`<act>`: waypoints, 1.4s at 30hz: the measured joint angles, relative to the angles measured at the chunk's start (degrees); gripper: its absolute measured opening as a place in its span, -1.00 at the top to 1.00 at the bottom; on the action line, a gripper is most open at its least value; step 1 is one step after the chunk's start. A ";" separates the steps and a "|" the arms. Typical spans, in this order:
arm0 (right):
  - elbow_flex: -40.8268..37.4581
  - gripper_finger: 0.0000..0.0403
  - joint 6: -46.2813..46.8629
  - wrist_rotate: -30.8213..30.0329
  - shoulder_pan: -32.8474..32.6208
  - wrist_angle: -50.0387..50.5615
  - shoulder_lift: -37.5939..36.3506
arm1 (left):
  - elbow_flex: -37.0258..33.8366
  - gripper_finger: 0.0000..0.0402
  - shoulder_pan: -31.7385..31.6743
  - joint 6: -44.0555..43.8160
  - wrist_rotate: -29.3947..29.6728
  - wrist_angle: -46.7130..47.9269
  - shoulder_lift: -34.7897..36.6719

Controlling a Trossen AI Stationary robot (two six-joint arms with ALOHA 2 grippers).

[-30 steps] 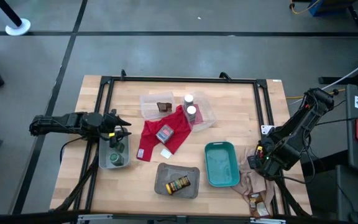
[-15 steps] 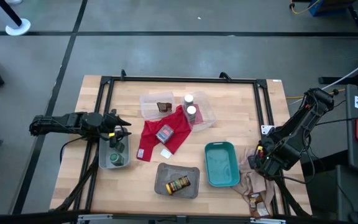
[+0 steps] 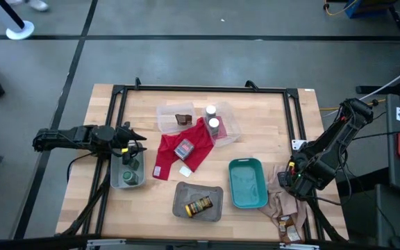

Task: Sort spices by type
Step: Put the right red seasoning can into the green bin

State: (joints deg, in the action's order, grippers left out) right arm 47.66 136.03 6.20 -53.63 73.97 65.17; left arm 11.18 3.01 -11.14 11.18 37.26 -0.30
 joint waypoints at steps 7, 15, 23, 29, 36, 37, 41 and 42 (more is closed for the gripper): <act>0.00 -0.16 -0.41 -0.09 0.00 -0.66 0.00 | 0.00 -0.05 0.00 0.00 0.00 0.01 0.00; 0.00 -0.16 -0.86 0.90 0.00 -0.53 -0.02 | 0.00 -0.05 0.00 0.00 0.00 0.01 0.02; 0.00 -0.16 -0.88 0.52 0.00 -0.55 -0.02 | 0.00 -0.05 0.00 0.00 0.00 0.00 0.02; 0.00 -0.16 -0.74 -0.25 0.00 -0.55 -0.02 | 0.00 -0.05 0.00 -0.01 0.00 0.01 0.02; 0.00 -0.16 1.97 -0.36 0.00 -0.50 -0.02 | 0.00 -0.05 0.00 0.00 0.00 0.01 0.02; 0.00 -0.16 2.00 -0.35 0.00 -0.50 -0.02 | 0.00 -0.05 0.00 -0.02 0.00 0.01 0.02; 0.00 -0.22 3.57 -0.14 0.00 -0.22 -0.02 | 0.00 -0.05 0.00 0.00 0.00 0.01 0.02; 0.00 -0.27 3.93 -0.07 0.00 -0.15 -0.02 | 0.00 -0.05 0.00 0.00 0.00 0.01 0.02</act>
State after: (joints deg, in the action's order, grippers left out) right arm 47.66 139.96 6.12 -53.63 73.82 65.14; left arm 11.18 3.01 -11.14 11.18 37.28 -0.27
